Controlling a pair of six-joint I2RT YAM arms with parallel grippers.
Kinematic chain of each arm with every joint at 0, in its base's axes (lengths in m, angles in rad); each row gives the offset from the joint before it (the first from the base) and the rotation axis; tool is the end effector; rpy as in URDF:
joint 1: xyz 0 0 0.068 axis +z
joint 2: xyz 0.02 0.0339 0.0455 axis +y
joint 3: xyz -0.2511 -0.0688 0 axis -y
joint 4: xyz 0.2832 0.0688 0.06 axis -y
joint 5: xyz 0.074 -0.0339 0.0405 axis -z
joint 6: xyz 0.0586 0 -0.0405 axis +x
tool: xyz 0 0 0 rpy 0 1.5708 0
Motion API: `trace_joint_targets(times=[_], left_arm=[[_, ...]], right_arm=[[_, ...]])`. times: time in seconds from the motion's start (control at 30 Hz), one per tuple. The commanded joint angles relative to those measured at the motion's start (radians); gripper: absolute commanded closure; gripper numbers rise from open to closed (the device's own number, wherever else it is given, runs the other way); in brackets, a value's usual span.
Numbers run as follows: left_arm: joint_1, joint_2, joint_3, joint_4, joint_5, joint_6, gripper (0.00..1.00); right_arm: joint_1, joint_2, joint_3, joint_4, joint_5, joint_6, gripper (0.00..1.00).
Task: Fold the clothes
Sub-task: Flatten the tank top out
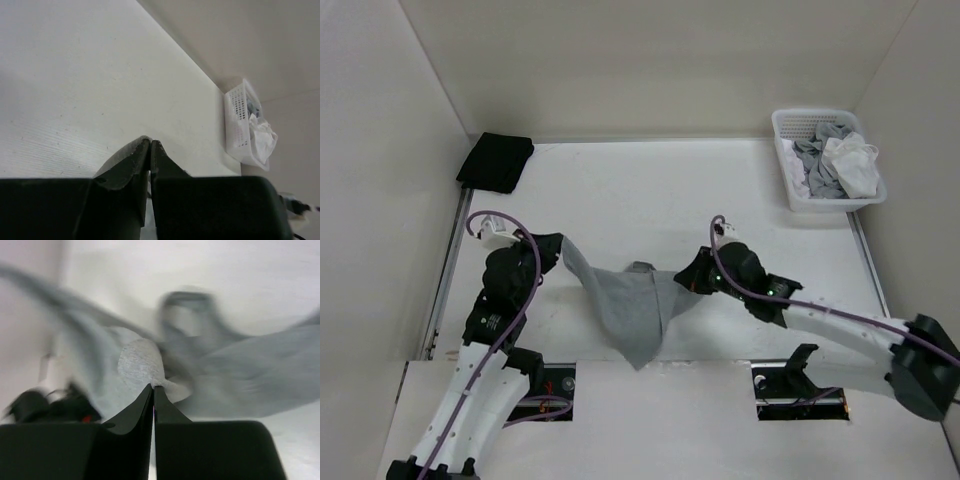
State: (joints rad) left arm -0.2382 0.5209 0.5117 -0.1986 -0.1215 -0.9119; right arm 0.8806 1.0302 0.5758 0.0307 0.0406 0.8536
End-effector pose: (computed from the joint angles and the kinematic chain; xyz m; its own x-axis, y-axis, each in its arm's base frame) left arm 0.2109 -0.0439 0.2686 -0.2168 -0.7550 -0.6188 -0.0857 0.6462 -0.7583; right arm 0.1880 0.2240 0.2039 -0.7350 0.2926 -0.6117 -0.2937 0.6758 0.6760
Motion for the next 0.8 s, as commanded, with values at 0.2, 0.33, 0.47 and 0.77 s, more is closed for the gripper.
trace_joint_targets(times=[0.2,0.33,0.47,0.77], left_arm=[[0.009,0.076,-0.041,0.073,-0.007,0.005,0.98],[0.009,0.083,-0.067,0.076,-0.007,0.004,0.98],[0.003,0.061,-0.111,0.057,-0.004,-0.010,0.98],[-0.016,0.034,-0.171,0.047,0.017,-0.005,0.98]], right_arm=[[-0.304,0.566,0.165,0.290,-0.117,-0.042,0.98],[-0.389,0.752,0.413,0.270,-0.119,-0.054,0.98],[-0.403,0.791,0.591,0.200,-0.104,-0.086,0.70],[-0.268,0.377,0.107,0.144,0.123,-0.133,0.82]])
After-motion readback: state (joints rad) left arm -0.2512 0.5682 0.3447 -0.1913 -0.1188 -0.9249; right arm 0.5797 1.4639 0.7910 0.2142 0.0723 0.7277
